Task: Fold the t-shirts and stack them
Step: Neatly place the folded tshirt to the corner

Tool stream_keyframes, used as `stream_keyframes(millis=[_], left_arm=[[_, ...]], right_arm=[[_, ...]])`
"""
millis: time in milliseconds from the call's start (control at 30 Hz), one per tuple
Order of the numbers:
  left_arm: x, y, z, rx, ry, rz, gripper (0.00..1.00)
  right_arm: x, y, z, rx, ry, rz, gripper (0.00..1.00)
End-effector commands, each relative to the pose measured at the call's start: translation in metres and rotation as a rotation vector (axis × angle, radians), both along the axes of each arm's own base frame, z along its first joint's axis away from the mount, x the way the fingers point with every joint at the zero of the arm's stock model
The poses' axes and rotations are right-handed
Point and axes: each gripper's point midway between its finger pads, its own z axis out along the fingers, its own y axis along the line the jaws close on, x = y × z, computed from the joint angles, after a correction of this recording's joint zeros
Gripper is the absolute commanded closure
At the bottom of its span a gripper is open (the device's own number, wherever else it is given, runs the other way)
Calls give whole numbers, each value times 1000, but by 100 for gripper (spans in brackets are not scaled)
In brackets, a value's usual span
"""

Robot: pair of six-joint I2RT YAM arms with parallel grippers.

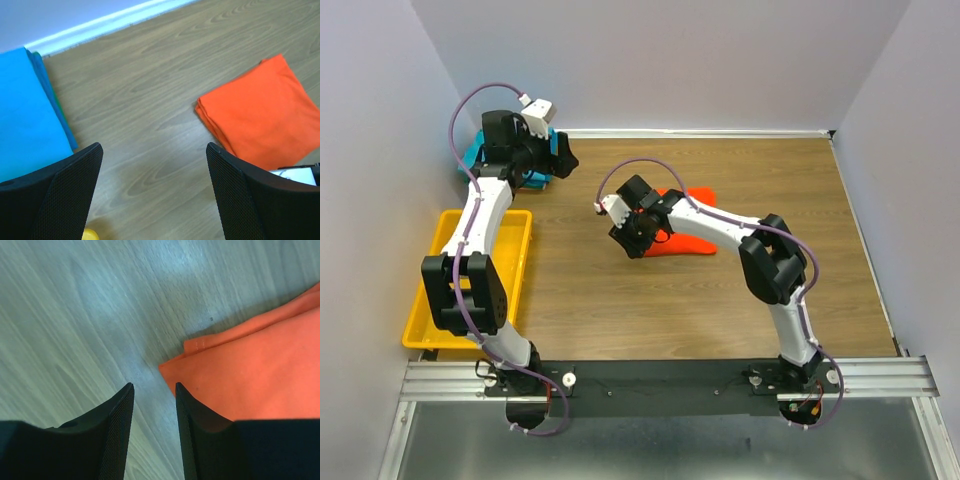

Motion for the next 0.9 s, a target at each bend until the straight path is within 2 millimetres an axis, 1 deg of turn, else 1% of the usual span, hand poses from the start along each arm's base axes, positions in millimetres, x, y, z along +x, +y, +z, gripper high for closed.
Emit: stream_keyframes(millis=[0,67,100,133,200,233,333,400,433,500,533,567,633,700,733,767,800,833,867], left_arm=[[-8,7,-11,6,30,48,8],[-8,10,-19,5,42,68,8],[-8,10,-21,-3,50,78,8],[-8,11,-21,-3,47,90,8],[-8,12,-24,-4,52,95,8],[-8,13,-26,-3,55,103,8],[-6,16,-32,2,68,124,8],[-4,19,-37,12,73,141,8],[-5,19,-41,-15,99,161,8],[-5,18,-51,-27,128,170,8],[-6,18,-54,-34,141,173,8],[-7,18,-59,-49,160,186,8],[-9,16,-68,-77,196,205,8],[-11,14,-75,-106,230,219,8],[-13,12,-85,-124,271,221,8],[-16,8,-92,-162,318,232,8],[-21,-2,-92,-209,348,190,8],[-27,-8,-97,-247,382,177,8],[-30,-14,-98,-279,400,165,8]], right_arm=[[2,-6,-19,-78,-19,-34,54],[4,-6,-24,-88,-25,-31,54],[5,-7,-27,-94,-26,-30,54],[5,-7,-34,-108,-24,-23,54],[6,-8,-39,-119,-24,-23,54],[5,-8,-46,-129,-17,-22,54],[3,-9,-56,-139,-10,-20,55],[1,-14,-66,-162,-11,-19,56],[0,-17,-71,-178,-12,-17,59],[-3,-20,-75,-188,-9,-14,65],[-5,-23,-78,-195,-6,-13,80],[-4,-23,-75,-193,-13,-14,88],[-3,-24,-66,-178,-29,-4,99],[0,-19,-50,-146,-50,5,99],[5,-15,-34,-113,-73,2,100],[5,-10,-24,-84,-73,5,99],[8,-8,-15,-64,-81,-2,99],[11,-4,1,-33,-102,-7,99],[13,-3,8,-18,-108,-11,99]])
